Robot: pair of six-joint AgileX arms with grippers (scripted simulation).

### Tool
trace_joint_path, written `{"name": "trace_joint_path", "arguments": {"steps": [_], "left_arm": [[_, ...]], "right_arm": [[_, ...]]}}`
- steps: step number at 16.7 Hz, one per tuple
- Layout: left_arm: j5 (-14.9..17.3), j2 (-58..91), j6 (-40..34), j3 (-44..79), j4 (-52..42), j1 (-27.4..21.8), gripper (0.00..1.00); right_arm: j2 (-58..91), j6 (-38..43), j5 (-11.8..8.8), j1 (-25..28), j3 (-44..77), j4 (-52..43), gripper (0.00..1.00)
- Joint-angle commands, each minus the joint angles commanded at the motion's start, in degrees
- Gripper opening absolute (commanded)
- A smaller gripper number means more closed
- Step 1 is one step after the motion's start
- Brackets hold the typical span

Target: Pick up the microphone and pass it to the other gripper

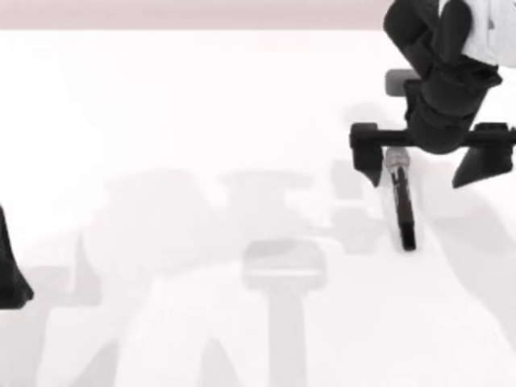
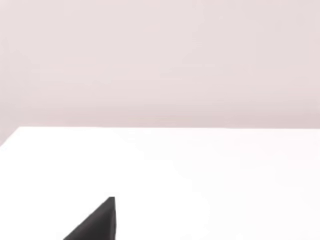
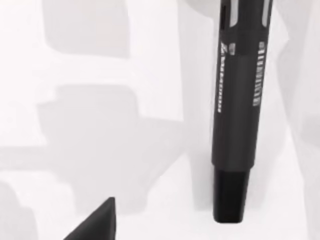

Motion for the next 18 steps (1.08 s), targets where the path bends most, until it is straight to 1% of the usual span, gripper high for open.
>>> {"name": "trace_joint_path", "arguments": {"steps": [7,9,14,18], "left_arm": [[0.0,0.0,0.0,0.0,0.0,0.0,1.0],[0.0,0.0,0.0,0.0,0.0,0.0,1.0],[0.0,0.0,0.0,0.0,0.0,0.0,1.0],[0.0,0.0,0.0,0.0,0.0,0.0,1.0]], "right_arm": [[0.4,-0.1,0.0,-0.3,-0.8,1.0,1.0],[2.0,-0.2,0.0,-0.2,-2.6,4.3,1.0],[7.7,-0.3,0.0,-0.4,-8.6,16.8,1.0],[9.0,-0.3,0.1,-0.4,-9.8,18.8,1.0]]}}
